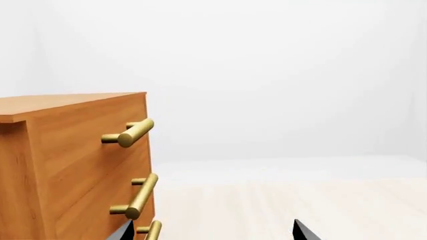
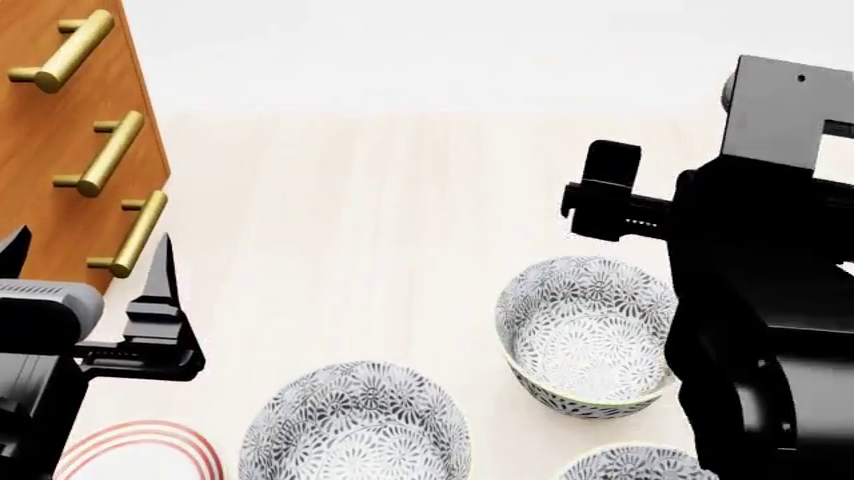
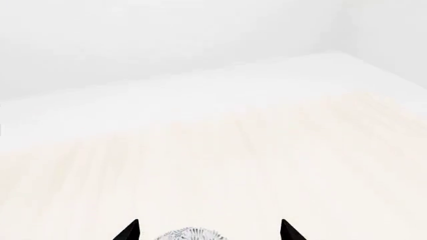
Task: Stack the bowl at the front on the bowl in the middle.
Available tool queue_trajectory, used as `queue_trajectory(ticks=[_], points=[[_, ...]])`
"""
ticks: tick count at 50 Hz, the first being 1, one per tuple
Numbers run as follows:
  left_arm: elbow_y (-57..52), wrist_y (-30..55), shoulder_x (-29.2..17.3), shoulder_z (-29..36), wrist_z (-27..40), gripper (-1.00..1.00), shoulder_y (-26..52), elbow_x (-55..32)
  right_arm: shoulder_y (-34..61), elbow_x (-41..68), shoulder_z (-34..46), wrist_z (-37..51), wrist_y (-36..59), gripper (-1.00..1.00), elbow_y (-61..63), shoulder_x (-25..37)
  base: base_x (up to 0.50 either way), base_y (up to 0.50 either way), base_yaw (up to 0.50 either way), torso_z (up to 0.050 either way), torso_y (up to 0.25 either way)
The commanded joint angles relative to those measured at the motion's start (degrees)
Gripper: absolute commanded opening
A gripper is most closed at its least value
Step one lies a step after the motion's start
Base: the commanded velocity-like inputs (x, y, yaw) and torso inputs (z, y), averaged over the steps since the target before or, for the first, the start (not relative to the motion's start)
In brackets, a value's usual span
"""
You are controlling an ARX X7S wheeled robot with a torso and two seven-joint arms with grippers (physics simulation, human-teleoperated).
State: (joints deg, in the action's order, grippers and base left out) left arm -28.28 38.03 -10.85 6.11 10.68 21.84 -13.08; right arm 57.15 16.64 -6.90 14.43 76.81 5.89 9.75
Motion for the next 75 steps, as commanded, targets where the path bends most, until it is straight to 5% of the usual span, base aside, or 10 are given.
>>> queue_trajectory(ticks=[1,11,30,40,75], points=[[0.30,-0.20,-0.33,0.08,0.19,1.00,0.26,-0.47,10.46,0.11,-2.16,-1.02,1.30,1.00,-17.49,0.99,0.00,0.00,0.00,0.000,0.000],[0.37,-0.24,-0.44,0.24,0.31,1.00,0.37,-1.03,17.85,-0.74,-1.87,-2.78,-2.10,1.00,-34.37,3.06,0.00,0.00,0.00,0.000,0.000],[0.52,-0.10,-1.00,0.72,0.69,1.00,0.65,-1.62,31.93,-4.99,-0.59,-7.79,-23.20,1.00,-80.41,6.79,0.00,0.00,0.00,0.000,0.000],[1.10,-0.21,-1.84,1.17,0.33,1.00,1.52,-1.71,24.26,-10.50,-4.37,-8.72,-18.44,1.00,-80.87,5.36,0.00,0.00,0.00,0.000,0.000],[0.75,-0.39,-2.95,1.61,1.13,1.00,1.03,-2.48,20.08,-16.49,-10.49,-8.72,-19.59,1.00,-80.88,4.68,0.00,0.00,0.00,0.000,0.000]])
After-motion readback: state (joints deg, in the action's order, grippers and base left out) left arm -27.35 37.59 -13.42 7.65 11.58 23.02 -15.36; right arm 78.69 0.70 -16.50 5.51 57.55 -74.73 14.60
